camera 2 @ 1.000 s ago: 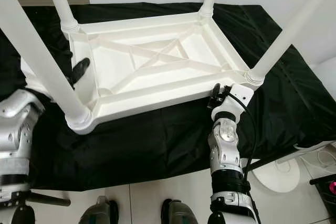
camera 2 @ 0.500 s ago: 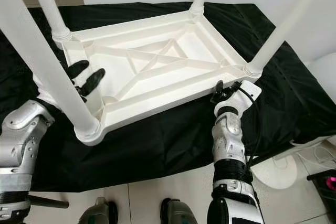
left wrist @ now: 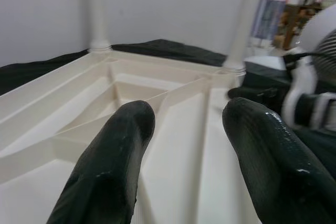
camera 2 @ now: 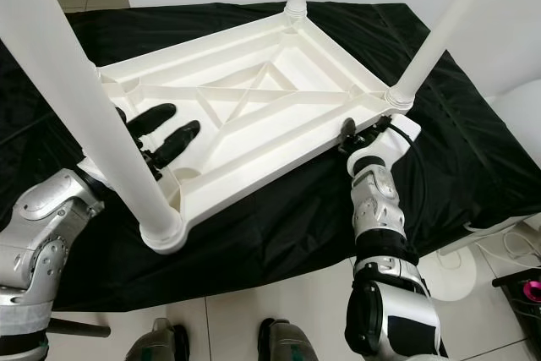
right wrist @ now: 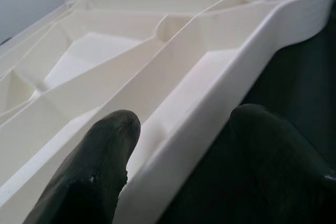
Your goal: Building children table
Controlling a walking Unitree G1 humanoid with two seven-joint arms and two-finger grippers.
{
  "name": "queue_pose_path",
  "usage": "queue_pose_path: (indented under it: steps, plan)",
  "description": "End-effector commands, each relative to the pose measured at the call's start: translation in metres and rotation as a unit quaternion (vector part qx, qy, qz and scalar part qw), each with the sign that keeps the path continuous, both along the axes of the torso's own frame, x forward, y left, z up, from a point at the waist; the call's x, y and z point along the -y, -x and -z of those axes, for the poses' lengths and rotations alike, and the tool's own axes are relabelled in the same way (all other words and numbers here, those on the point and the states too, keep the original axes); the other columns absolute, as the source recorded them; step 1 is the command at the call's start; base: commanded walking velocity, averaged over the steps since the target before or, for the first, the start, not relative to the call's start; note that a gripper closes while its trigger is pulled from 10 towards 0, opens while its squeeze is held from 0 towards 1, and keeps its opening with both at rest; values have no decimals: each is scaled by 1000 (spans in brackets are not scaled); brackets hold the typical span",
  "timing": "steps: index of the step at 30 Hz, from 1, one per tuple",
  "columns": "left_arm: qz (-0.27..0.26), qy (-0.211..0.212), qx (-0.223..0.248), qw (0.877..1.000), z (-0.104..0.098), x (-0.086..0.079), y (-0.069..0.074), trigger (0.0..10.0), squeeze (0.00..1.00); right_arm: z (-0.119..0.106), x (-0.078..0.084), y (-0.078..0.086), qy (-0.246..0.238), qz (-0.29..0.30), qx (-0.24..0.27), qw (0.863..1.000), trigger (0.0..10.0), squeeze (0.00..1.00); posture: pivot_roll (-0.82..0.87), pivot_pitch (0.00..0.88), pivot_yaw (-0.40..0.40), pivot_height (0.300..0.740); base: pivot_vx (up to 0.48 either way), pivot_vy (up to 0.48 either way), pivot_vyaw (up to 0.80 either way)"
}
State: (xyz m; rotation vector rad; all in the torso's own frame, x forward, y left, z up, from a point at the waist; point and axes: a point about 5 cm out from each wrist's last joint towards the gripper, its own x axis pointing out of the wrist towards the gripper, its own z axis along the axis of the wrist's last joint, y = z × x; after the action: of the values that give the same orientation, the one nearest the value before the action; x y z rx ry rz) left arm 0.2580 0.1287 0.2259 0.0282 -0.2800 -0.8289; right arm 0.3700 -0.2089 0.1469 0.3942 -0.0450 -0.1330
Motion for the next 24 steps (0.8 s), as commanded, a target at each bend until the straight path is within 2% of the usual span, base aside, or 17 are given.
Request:
queue_pose_path:
  steps: [1, 7, 12, 13, 15, 17, 18, 21, 24]
  plan:
    - [102, -8, -1, 995, 0, 15, 16, 10000, 0, 7, -4, -1, 7, -17, -18, 1000, 10000, 0, 10, 146, -8, 740, 0, 0, 0]
    - [154, 12, -12, 988, -6, 30, 32, 10000, 0, 5, -13, -11, 39, -84, -30, 995, 10000, 0, 21, 145, -8, 740, 0, 0, 0]
    - [172, 25, -21, 984, -8, 35, 38, 10000, 0, 4, -16, -14, 59, -112, -34, 991, 10000, 0, 22, 143, -5, 740, 0, 0, 0]
    - [182, 26, -24, 983, -8, 37, 40, 10000, 0, 4, -19, -15, 80, -129, -32, 988, 10000, 0, 24, 141, -2, 740, 0, 0, 0]
    - [182, 26, -24, 983, -8, 37, 40, 10000, 0, 4, -19, -15, 80, -129, -32, 988, 10000, 0, 24, 141, -2, 740, 0, 0, 0]
    - [200, 26, -30, 979, -9, 41, 45, 10000, 0, 1, -23, -16, 123, -156, -26, 980, 10000, 0, 25, 138, 2, 740, 0, 0, 0]
    - [205, 26, -32, 978, -9, 42, 46, 10000, 0, -2, -24, -17, 142, -156, -23, 977, 10000, 0, 24, 136, 4, 740, 0, 0, 0]
    - [205, 24, -34, 978, -9, 43, 45, 10000, 0, -4, -21, -18, 153, -142, -23, 978, 10000, 0, 24, 136, 4, 740, 0, 0, 0]
    - [179, 4, -40, 983, -3, 43, 39, 10000, 0, -6, -1, -17, 159, -61, -20, 985, 10000, 0, 31, 132, -3, 740, 0, 0, 0]
